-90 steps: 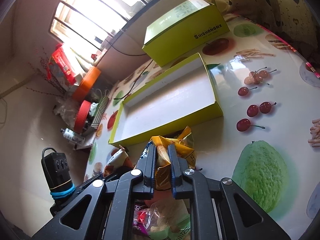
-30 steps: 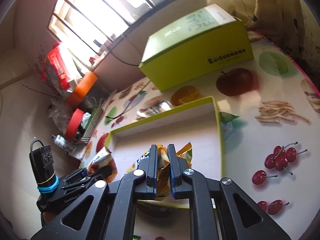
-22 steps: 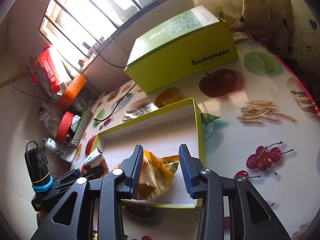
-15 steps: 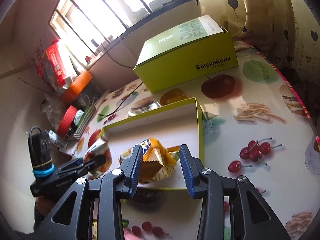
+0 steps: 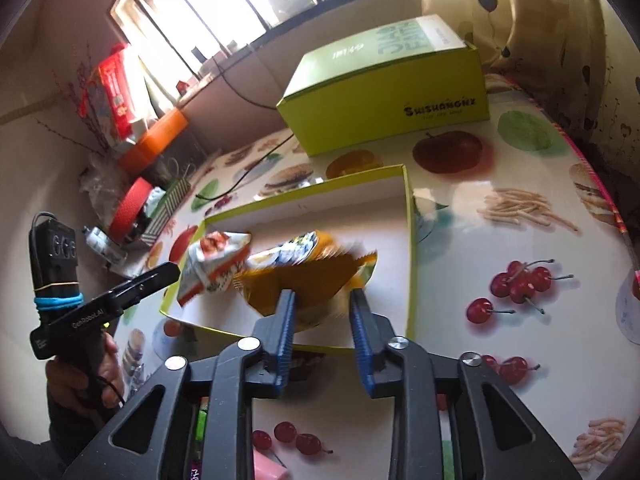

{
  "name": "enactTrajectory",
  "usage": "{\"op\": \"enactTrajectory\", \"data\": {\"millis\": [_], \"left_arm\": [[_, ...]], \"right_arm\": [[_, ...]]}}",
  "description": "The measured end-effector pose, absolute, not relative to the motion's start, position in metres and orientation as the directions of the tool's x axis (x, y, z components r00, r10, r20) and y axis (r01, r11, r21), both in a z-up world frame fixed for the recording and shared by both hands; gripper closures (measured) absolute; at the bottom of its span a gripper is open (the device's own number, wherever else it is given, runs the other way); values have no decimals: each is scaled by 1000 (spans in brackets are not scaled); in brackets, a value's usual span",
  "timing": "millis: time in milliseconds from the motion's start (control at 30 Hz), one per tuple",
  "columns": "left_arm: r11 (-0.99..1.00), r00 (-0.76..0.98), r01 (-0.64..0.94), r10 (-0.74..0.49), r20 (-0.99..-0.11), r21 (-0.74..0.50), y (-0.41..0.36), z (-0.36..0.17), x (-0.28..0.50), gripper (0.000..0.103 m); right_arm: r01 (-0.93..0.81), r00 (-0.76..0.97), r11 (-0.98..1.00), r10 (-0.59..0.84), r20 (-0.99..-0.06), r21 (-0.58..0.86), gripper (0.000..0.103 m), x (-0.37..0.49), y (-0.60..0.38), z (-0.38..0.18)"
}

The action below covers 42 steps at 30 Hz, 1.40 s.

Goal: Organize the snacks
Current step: 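Open left gripper dropping white bag into tray while right gripper releases yellow bag, then withdraw both open grippers from the tray back over the snack heap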

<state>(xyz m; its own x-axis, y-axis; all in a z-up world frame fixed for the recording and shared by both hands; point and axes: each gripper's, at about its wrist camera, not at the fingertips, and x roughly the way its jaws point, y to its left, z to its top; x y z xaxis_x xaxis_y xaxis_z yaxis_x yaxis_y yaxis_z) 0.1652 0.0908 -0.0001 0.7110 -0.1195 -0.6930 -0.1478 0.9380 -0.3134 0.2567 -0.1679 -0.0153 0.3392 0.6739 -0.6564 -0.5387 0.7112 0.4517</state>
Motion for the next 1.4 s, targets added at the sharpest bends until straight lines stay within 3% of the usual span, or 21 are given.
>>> {"op": "enactTrajectory", "data": {"millis": [100,133,300,467,667,1000,1133,1400], "left_arm": [[943,688,-186,-77,-722,-277,96,-6,165,44],[942,680,-185,-82,-728,-279,96,-9,167,49],[947,663,-145,-122,-739,-287,90,-14,182,51],[923,661,-107,-211,-720,-369,90,-15,200,51],[918,676,-93,-225,-702,-385,87,-8,200,51],[948,695,-99,-152,-703,-303,67,12,150,51],[957,712,-110,-114,-693,-270,59,17,122,51],[955,734,-129,-89,-673,-268,49,16,67,51]], "right_arm": [[-559,327,710,663,-674,428,86,261,-151,-19],[-564,322,706,665,-674,427,86,263,-147,-20],[-582,304,700,659,-688,414,86,279,-119,-21],[-565,292,699,666,-686,439,85,290,-111,-23],[-563,316,717,646,-695,411,72,274,-124,-14],[-577,363,735,621,-695,356,53,209,-149,3],[-576,386,747,607,-695,332,47,174,-160,5],[-611,441,759,563,-699,226,46,115,-172,9]]}}
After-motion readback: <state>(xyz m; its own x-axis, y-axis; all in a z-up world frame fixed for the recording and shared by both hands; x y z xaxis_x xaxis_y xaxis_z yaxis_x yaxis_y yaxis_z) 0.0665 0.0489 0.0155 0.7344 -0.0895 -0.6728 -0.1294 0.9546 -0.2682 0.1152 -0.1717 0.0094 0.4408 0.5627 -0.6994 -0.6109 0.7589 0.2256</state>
